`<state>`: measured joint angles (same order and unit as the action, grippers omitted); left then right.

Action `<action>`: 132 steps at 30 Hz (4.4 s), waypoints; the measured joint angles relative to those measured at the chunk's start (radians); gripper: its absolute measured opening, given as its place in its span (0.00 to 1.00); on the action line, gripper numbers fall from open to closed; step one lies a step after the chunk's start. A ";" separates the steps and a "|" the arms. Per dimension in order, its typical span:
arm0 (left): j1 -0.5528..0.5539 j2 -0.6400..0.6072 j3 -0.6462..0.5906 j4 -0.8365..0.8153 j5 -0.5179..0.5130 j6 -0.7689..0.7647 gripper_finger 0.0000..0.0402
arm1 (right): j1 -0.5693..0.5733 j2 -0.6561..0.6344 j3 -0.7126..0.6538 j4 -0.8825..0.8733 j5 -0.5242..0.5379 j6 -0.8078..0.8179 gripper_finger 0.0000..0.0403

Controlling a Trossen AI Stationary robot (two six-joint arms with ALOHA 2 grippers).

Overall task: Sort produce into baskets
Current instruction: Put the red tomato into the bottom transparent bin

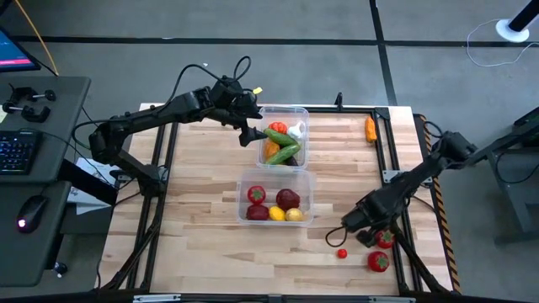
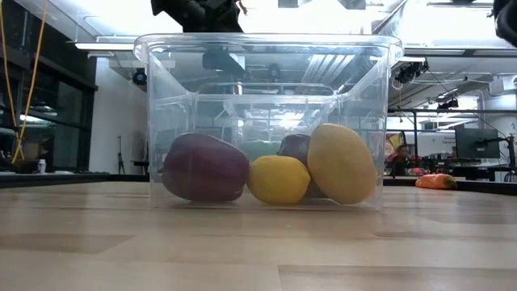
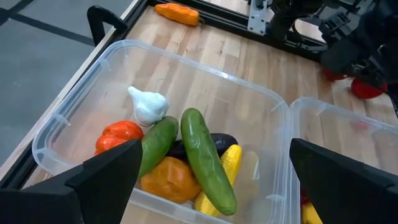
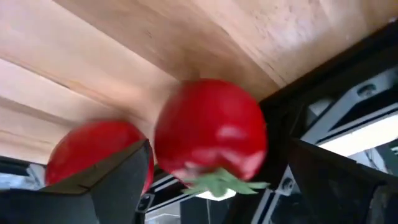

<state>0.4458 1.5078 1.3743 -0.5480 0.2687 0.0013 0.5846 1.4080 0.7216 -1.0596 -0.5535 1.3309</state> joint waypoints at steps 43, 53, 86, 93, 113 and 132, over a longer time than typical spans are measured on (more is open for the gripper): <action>0.048 -0.003 -0.001 0.045 -0.087 -0.019 0.98 | -0.116 0.011 0.439 -0.521 0.419 -0.283 0.66; 0.060 -0.003 -0.001 0.082 -0.066 -0.053 0.98 | -0.320 -0.228 0.560 -0.079 0.899 -0.229 0.67; 0.051 -0.004 -0.001 0.075 -0.065 -0.103 0.98 | -0.474 -0.028 0.476 0.513 0.558 -0.682 0.97; 0.051 -0.004 -0.001 0.075 -0.065 -0.103 0.98 | -0.568 -0.091 0.476 0.497 0.443 -0.663 0.91; 0.051 -0.004 0.000 0.103 -0.066 -0.103 0.98 | -0.035 -0.176 0.125 0.172 0.191 0.216 0.91; 0.051 -0.004 0.000 0.143 -0.066 -0.096 0.98 | 0.134 -0.008 -0.029 0.431 -0.108 0.432 0.91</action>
<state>0.4973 1.5040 1.3743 -0.4046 0.2028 -0.0945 0.7188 1.4002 0.6922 -0.6283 -0.6617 1.7630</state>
